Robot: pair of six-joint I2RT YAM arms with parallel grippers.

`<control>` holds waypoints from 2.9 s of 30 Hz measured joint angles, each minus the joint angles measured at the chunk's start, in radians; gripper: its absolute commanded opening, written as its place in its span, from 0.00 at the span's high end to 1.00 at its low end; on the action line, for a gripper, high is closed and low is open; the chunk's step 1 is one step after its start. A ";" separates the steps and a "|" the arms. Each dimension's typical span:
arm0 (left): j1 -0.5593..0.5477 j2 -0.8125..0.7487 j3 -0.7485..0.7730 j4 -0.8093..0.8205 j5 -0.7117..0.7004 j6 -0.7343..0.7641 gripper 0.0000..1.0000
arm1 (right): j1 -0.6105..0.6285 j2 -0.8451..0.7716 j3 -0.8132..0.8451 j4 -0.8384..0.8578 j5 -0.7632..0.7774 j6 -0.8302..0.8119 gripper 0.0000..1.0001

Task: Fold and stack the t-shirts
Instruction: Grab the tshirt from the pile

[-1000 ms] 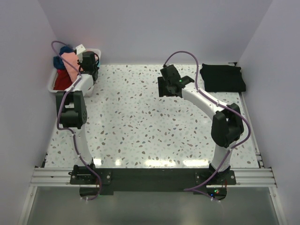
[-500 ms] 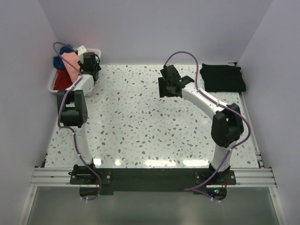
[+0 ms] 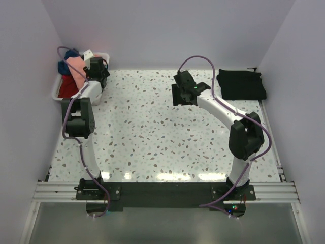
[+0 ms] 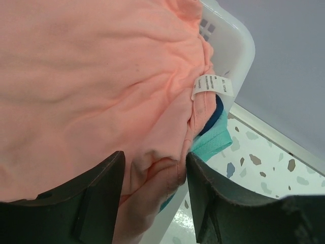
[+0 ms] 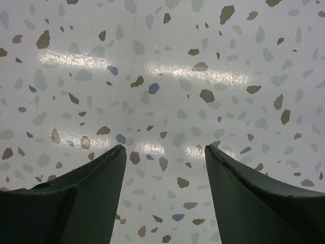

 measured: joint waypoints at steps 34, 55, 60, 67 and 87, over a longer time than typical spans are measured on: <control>0.006 -0.257 -0.172 -0.023 0.007 0.020 1.00 | 0.000 0.017 0.000 0.026 -0.045 0.005 0.35; 0.010 -0.572 -0.491 -0.092 0.153 0.049 0.42 | 0.000 0.062 0.000 0.062 -0.134 0.013 0.38; 0.010 -0.529 -0.466 -0.076 0.150 0.049 0.42 | 0.000 0.062 0.000 0.063 -0.133 0.014 0.38; 0.010 -0.403 -0.391 -0.059 0.145 0.049 0.48 | 0.000 0.062 -0.009 0.064 -0.132 0.014 0.38; 0.008 -0.417 -0.301 -0.078 0.161 0.063 1.00 | 0.000 0.035 -0.061 0.061 -0.105 0.029 0.39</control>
